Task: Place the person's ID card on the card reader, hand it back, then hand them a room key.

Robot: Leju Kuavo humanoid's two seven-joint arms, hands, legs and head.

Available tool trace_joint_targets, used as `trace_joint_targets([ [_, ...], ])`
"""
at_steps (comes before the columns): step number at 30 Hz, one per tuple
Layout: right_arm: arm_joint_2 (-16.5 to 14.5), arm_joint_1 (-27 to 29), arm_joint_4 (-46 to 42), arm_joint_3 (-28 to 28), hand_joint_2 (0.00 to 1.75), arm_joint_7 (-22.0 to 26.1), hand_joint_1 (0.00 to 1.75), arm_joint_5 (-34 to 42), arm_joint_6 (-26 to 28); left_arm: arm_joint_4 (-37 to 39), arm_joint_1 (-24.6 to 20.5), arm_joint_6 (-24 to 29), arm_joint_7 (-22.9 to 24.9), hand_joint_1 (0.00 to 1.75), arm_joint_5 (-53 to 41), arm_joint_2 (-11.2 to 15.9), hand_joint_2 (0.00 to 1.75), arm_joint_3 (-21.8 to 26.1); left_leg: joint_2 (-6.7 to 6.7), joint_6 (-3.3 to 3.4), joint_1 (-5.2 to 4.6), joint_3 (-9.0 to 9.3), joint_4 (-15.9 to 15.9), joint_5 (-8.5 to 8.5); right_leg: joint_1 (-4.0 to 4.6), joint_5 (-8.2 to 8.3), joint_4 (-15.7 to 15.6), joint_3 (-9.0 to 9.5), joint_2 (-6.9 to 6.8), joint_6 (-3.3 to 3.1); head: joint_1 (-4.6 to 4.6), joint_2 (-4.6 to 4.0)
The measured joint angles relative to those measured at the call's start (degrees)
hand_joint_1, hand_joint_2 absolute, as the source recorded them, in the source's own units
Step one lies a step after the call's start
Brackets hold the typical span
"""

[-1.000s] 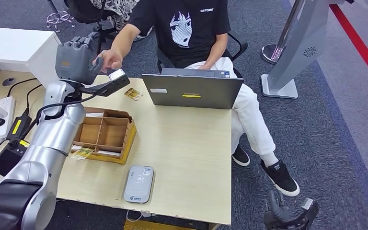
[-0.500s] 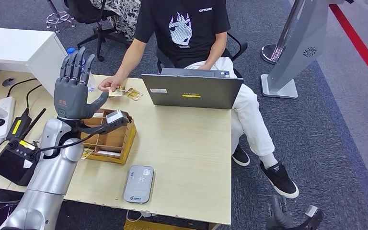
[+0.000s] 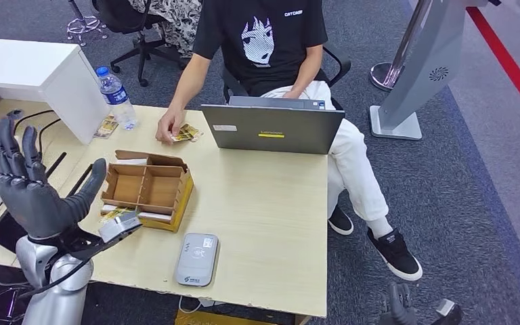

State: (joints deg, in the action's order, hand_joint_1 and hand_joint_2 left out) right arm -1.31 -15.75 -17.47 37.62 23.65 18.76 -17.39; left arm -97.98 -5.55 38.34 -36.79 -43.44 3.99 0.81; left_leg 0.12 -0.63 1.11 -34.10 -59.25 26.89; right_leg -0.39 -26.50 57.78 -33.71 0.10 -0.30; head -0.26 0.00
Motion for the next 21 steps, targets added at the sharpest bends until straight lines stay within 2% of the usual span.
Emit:
trace_joint_targets([
  [7,0.25,0.22,-0.36,0.10,1.75,0.60,0.00,-1.98,2.07,-10.14,4.27,1.49,-3.03,0.00,9.50,-2.93,1.75,5.55,-0.01,0.00,0.00,-0.01,0.00,0.00,0.00,0.00,0.00,0.00,0.00,0.00,0.01,0.00],
  [14,3.20,0.76,-0.36,-0.59,1.75,2.13,0.00,-8.87,10.86,-21.64,8.49,1.53,-3.15,0.00,28.04,-4.40,1.75,14.92,-0.03,0.05,0.00,-0.03,0.00,0.05,0.00,-0.05,-0.02,0.00,-0.03,0.06,-0.01,0.00],
  [16,4.37,1.13,-0.32,-0.95,1.75,2.40,0.00,-10.86,13.72,-23.27,9.46,-0.24,-3.16,0.00,34.62,-4.68,1.75,18.08,-0.06,0.08,-0.01,-0.05,0.00,0.07,0.00,-0.09,-0.02,0.01,-0.07,0.11,0.01,0.00],
  [21,6.84,2.03,-0.13,-1.79,1.75,2.82,0.00,-14.74,18.55,-24.05,9.69,-10.79,-3.23,0.00,46.16,-6.46,1.75,29.47,-0.06,0.09,-0.01,-0.05,0.01,0.07,0.00,-0.10,-0.02,0.01,-0.09,0.12,-0.01,0.00],
])
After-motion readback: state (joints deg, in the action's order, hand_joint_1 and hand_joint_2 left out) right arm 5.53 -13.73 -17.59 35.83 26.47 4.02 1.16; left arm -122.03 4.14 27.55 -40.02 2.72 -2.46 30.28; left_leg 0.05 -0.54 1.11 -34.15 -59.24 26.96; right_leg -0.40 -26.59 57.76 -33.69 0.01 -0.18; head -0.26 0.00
